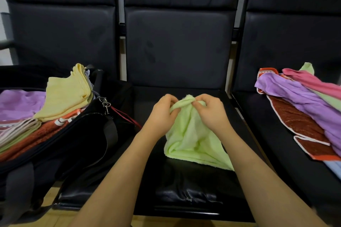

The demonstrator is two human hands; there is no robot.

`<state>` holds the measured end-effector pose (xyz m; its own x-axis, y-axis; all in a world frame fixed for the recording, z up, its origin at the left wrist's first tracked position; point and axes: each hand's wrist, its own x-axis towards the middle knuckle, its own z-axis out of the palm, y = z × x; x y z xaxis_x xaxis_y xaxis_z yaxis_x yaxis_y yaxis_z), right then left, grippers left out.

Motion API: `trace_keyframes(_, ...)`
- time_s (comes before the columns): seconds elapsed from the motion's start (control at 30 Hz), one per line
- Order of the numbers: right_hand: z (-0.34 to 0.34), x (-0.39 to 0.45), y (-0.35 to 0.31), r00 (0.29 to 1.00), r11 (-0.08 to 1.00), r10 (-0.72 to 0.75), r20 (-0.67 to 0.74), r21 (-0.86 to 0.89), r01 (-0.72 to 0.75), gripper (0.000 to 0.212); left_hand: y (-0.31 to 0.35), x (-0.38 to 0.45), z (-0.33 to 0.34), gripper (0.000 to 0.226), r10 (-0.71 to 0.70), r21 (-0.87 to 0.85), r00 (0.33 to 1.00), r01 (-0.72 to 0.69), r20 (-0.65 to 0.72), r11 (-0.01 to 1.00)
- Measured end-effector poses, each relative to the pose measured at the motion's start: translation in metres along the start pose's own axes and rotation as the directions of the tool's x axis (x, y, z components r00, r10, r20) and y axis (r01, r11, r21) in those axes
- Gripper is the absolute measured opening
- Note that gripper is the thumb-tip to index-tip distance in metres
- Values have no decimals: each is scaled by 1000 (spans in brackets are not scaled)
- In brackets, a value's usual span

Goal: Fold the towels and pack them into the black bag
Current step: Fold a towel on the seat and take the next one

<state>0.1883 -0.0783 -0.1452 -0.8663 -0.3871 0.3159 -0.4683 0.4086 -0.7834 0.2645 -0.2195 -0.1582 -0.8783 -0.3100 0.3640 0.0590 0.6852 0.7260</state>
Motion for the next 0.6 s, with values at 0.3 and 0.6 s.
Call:
trace_keyframes(0.3,-5,0,14,992,996,82,-93,-21,-85,17,-3,-9,9,24,73,325,996,-85,47,942)
trace_keyframes(0.6,-35,-2,-12,917,981,60,-395,194,20,14,24,-3,-1,25,-280,-314,918,189,-279,931)
